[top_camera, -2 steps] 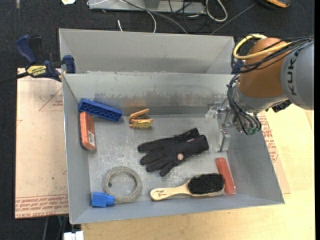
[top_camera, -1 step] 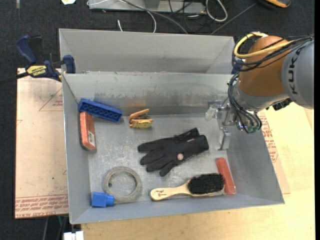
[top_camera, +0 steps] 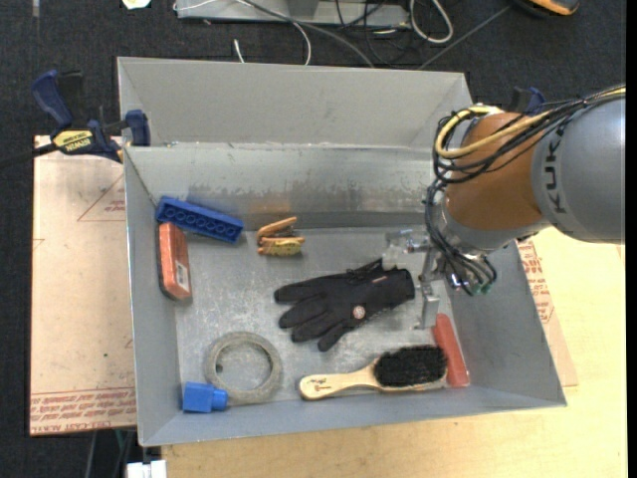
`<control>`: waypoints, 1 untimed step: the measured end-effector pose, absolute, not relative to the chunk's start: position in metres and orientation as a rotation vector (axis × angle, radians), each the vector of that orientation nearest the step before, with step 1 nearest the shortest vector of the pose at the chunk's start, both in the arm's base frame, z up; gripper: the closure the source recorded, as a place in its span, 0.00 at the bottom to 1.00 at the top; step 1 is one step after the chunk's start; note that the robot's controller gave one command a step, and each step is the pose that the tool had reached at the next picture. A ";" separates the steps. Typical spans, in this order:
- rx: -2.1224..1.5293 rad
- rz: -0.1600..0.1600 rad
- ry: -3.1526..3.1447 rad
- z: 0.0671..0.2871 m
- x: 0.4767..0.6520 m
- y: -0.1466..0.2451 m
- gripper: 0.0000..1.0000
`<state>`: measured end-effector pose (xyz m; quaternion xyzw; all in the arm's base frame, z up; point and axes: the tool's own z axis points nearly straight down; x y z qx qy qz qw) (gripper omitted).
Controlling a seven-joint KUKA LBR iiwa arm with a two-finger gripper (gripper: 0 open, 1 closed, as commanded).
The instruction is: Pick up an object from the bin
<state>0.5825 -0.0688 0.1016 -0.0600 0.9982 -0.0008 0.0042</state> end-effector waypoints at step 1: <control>-0.377 -0.006 3.097 0.073 0.544 -0.040 0.00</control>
Offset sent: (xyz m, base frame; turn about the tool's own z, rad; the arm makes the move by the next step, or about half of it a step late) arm -0.0647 0.0159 -0.0316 0.0420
